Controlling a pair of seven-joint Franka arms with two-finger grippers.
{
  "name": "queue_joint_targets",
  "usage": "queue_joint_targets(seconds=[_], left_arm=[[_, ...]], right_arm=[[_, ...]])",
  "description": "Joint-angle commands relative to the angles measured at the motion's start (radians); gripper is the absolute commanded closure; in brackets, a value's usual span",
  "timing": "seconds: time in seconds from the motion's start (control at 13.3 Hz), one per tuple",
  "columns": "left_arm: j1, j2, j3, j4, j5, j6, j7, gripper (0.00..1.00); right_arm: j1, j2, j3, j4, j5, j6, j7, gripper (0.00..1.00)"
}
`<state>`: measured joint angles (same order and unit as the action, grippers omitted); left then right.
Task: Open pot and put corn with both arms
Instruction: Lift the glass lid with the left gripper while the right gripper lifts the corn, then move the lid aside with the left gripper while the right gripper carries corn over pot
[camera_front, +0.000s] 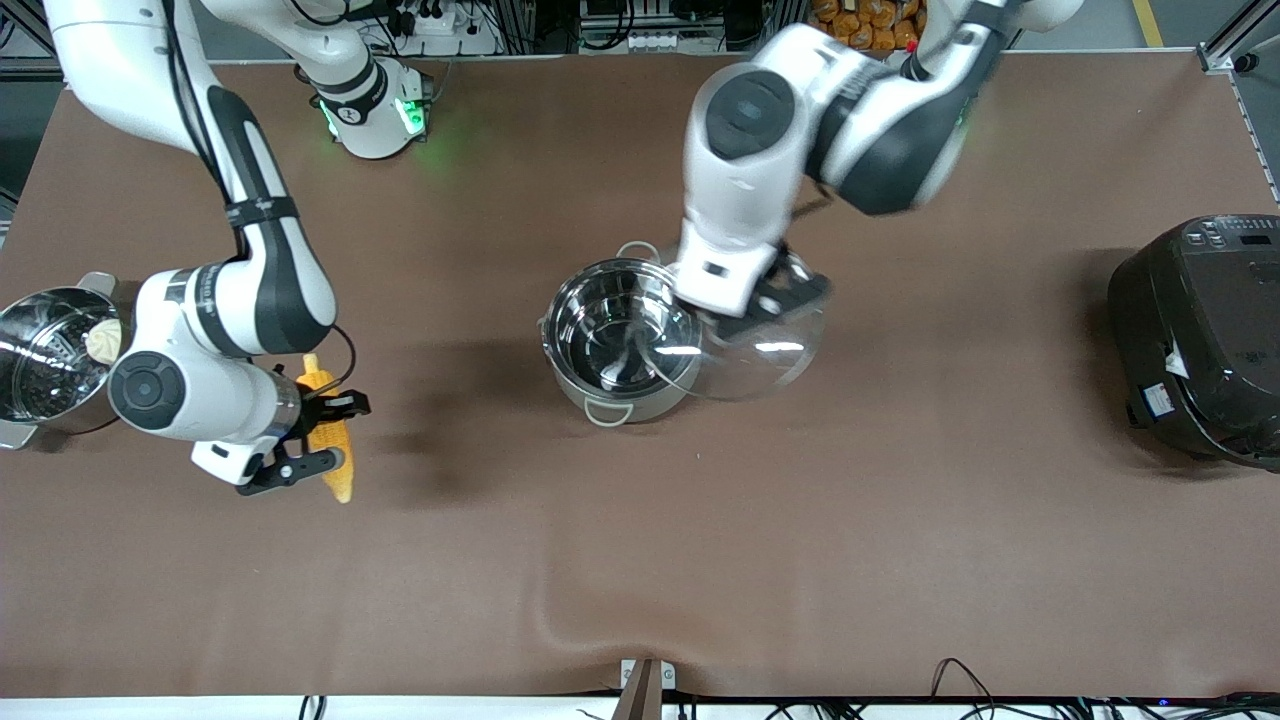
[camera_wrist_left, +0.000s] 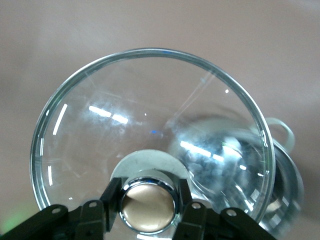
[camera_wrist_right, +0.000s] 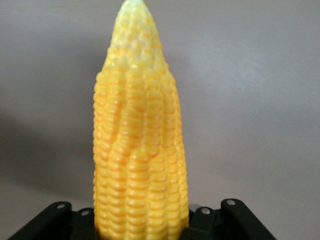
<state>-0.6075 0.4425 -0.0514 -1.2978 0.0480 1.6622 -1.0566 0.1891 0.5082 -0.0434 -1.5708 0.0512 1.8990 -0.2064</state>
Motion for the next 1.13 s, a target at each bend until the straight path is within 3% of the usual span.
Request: queue_joint_targets(seconds=[0.0,0.23,0.6,0.83,1.05], left_arm=[[0.102,-0.044,-0.013,-0.069,0.027,0.001,0.117,1.0],[0.216,-0.048,-0.016,-0.162,0.027,0.085,0.214,1.0],[0.35,-0.079,-0.019,-0.44,0.026,0.365,0.377,1.0],[0.402,-0.067,-0.018,-0.585,0.027,0.551,0.429,1.0],[0.433,-0.065,-0.018,-0.64,0.027,0.594,0.474,1.0]], right_arm=[[0.08,-0.003,-0.003,0.04,-0.014,-0.066,-0.001,1.0],[0.241,-0.011,0.008,0.086,-0.024,-0.067,0.012,1.0],[0.484,0.05,0.01,0.144,-0.094,-0.052,0.226,1.0],[0.53,0.099,0.011,0.157,-0.139,0.02,0.231,1.0],[0.594,0.138,0.011,0.153,-0.146,0.094,0.231,1.0]])
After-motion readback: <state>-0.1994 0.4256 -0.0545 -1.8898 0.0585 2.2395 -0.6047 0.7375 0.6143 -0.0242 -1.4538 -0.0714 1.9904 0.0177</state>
